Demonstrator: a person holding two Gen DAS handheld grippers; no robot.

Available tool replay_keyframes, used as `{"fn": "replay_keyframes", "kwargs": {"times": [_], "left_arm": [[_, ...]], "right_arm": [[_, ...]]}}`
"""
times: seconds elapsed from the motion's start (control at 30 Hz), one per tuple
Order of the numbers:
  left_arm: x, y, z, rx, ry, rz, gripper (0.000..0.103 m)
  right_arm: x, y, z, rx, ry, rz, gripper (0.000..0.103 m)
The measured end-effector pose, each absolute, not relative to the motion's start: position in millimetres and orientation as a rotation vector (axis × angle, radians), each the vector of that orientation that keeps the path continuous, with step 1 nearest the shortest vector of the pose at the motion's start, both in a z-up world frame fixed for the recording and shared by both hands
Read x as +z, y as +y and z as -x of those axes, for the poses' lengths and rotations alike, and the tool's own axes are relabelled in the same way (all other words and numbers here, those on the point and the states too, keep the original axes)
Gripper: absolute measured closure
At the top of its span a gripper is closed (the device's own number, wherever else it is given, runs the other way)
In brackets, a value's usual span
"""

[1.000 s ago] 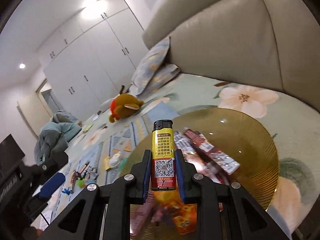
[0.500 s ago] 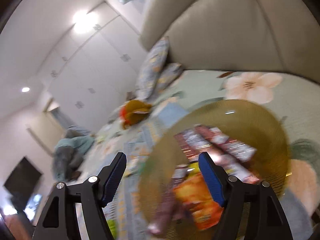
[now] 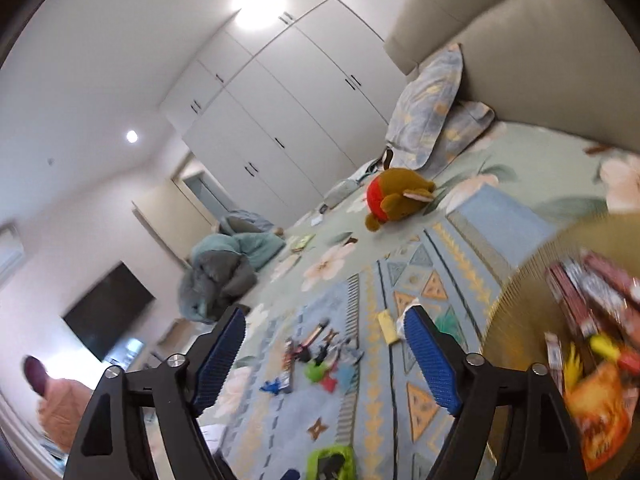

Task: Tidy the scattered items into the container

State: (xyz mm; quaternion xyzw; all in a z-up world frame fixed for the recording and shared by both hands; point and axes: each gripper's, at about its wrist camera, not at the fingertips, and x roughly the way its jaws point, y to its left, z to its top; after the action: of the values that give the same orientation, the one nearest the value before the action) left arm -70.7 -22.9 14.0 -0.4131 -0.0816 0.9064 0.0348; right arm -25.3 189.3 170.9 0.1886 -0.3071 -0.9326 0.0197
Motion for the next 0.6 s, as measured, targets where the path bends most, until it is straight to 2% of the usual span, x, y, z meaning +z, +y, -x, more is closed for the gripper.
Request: {"fn": "replay_keyframes", "kwargs": {"times": [0.07,0.17,0.3,0.33,0.4,0.43,0.47,0.53,0.57,0.6], "left_arm": [[4,-18,72,2.792,-0.244,1.333,0.026],[2,-8,69,2.813,-0.133,1.317,0.022],[2,-6,68,2.819,-0.086,1.313,0.021],[1,-6,69,2.819,-0.090,1.310,0.021],[2,-7,68,2.823,-0.095,1.302,0.021],[3,-9,67,2.826,-0.112,1.293,0.024],[4,-13,67,2.833,-0.142,1.285,0.031],[6,-24,65,2.834,-0.240,1.264,0.038],[6,-31,65,2.816,-0.306,1.248,0.038],[6,-35,65,2.801,-0.348,1.235,0.038]], "right_arm": [[153,178,65,-2.965,-0.913,-0.843,0.015],[109,170,111,-3.051,-0.978,-1.095,0.015],[68,185,177,-3.169,-0.824,-1.454,0.014],[63,187,184,-3.207,-0.759,-1.504,0.014],[53,185,207,-3.221,-0.515,-1.605,0.012],[44,183,215,-3.192,-0.400,-1.669,0.008],[37,180,219,-3.168,-0.317,-1.713,0.007],[26,173,217,-3.141,-0.152,-1.653,0.008],[22,173,213,-3.125,-0.116,-1.627,0.012],[16,170,210,-3.103,-0.048,-1.635,0.022]]}}
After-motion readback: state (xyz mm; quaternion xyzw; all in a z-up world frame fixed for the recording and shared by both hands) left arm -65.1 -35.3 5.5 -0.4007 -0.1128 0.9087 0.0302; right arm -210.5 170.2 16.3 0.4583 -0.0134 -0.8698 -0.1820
